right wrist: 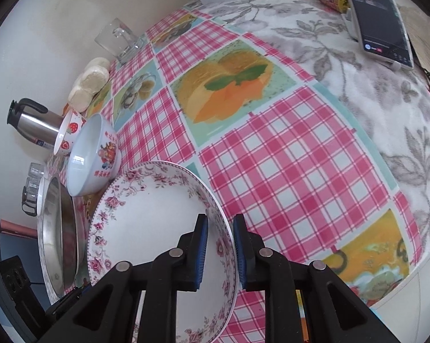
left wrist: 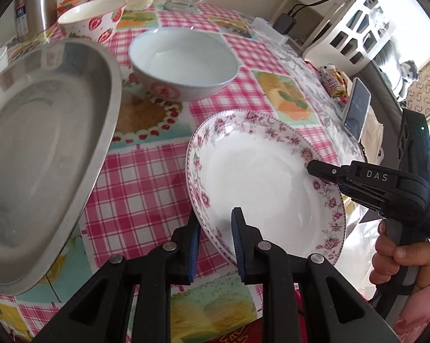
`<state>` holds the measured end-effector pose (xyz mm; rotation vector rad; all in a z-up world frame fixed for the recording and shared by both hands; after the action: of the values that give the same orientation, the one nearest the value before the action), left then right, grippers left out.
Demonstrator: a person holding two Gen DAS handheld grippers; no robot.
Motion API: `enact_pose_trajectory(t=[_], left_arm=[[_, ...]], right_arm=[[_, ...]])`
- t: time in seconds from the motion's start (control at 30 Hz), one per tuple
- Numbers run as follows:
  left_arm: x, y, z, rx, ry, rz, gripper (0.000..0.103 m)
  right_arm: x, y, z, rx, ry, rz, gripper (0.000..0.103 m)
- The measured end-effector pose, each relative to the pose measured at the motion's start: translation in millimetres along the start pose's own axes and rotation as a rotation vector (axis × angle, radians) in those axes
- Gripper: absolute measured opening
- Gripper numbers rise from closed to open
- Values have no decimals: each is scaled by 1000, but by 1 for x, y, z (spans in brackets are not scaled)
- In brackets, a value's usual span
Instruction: Organize plates and bowls
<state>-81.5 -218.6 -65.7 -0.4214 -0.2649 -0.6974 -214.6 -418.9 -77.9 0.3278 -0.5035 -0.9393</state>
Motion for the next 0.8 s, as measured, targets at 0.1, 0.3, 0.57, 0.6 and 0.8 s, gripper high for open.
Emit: enact_pose_trajectory(t=[0.1,0.3,0.57,0.6,0.8], left_arm=[[2,-4,5,-6,-31,-6,23],[7,-10,21,-35,-90,-17,24],[12,-14,48,-63,-195,-29,24],[13,-11,51,-67,-202,-21,24],[18,-1,67,-51,-247,-12,24]], right_arm=[[0,3,7,-13,-20,15,20],[3,4,22,28,-70,8,20],[9,18,58,74,-220,52,20],[10,21,61,83,-231,59,20],[8,45,68,108,-280,112,20]])
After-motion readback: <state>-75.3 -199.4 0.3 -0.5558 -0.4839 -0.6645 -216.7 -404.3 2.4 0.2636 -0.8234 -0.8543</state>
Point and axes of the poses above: each gripper's, at about its wrist camera, not at the fingertips, and z roughly against the way its jaws point, y to its left, x to its top, the point moved 1 cm from there along -z, roughly the way its jaws point, and after that the axes turned 4 degrees about x, right-handed, at the moved point
